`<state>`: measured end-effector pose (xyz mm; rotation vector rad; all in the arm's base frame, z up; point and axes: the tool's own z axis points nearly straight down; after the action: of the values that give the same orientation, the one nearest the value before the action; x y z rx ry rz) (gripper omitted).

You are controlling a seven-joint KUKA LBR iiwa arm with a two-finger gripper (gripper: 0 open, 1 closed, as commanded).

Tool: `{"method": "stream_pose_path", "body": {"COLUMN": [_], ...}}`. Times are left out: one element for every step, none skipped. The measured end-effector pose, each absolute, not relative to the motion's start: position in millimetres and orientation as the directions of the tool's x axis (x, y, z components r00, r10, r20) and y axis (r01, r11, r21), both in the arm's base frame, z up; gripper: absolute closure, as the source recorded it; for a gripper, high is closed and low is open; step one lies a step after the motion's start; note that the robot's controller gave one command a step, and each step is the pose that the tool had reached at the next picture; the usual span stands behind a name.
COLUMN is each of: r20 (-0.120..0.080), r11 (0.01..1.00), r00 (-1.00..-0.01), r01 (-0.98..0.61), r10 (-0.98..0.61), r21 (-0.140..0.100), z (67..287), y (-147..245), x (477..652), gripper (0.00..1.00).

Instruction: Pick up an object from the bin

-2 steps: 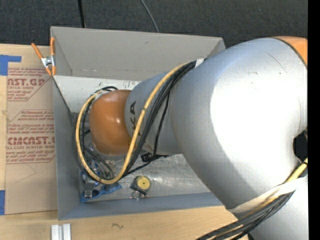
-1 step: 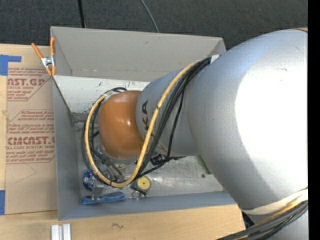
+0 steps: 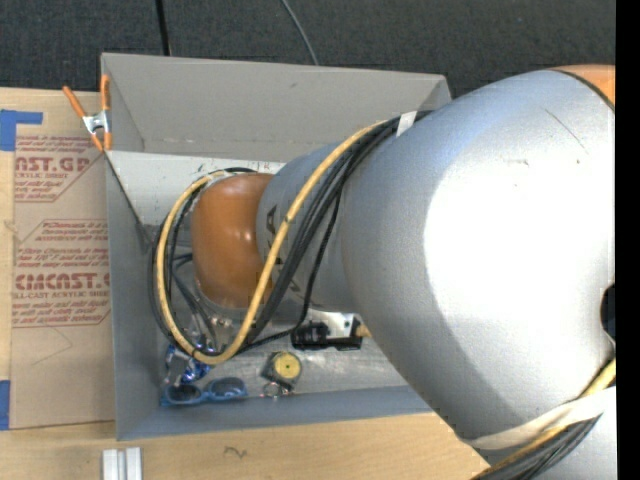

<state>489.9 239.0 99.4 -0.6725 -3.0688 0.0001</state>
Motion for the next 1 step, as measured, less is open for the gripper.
{"method": "stream_pose_path", "body": {"r20": [-0.013], "r11": [0.998], "r00": [-0.998], "r01": [-0.064], "r10": [-0.063], "r21": [0.005], "z": [72.5], "y": [235.7], "x": [495.3], "gripper": [0.00]}}
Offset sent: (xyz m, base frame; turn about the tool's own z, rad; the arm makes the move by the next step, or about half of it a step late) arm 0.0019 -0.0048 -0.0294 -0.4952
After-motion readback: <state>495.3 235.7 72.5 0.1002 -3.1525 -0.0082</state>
